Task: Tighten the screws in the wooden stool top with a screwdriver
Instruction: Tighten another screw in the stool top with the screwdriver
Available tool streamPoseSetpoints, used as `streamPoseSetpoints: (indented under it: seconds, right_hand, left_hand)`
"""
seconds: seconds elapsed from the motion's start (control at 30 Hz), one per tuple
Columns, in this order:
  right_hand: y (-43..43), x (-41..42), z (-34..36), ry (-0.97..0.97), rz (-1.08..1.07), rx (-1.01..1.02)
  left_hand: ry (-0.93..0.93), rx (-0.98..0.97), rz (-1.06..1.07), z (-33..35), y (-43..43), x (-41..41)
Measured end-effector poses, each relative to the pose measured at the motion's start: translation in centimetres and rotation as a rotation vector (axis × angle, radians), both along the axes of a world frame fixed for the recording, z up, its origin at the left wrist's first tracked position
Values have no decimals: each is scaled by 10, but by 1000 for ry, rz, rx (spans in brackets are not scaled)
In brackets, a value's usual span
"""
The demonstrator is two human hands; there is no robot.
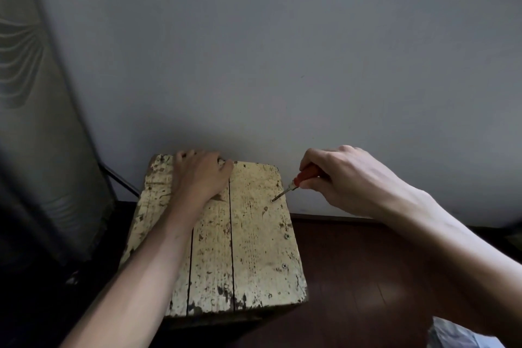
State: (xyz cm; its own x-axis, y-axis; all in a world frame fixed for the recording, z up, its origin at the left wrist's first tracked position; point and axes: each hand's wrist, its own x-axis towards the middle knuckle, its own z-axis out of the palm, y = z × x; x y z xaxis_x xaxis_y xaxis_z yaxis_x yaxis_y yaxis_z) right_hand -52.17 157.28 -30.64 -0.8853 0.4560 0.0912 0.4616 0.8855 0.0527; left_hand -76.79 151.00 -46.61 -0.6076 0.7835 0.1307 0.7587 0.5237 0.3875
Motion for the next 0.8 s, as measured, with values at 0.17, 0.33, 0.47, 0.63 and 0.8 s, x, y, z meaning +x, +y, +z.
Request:
streamPoseSetpoints:
  seconds: [0.17, 0.33, 0.47, 0.63, 0.8]
  right_hand:
    - [9, -2, -2, 14, -177, -106]
    - [4, -7, 2, -90, -187, -50]
    - [0, -10, 1, -194, -84, 114]
    - [0, -13, -2, -303, 12, 186]
    - [3, -16, -5, -305, 30, 245]
  left_hand:
    - [-2, -5, -9, -2, 0, -1]
    - [10, -10, -2, 0, -1, 1]
    - [24, 2, 1, 1, -3, 2]
    - [25, -16, -1, 4, -3, 2]
    - [17, -16, 4, 5, -2, 2]
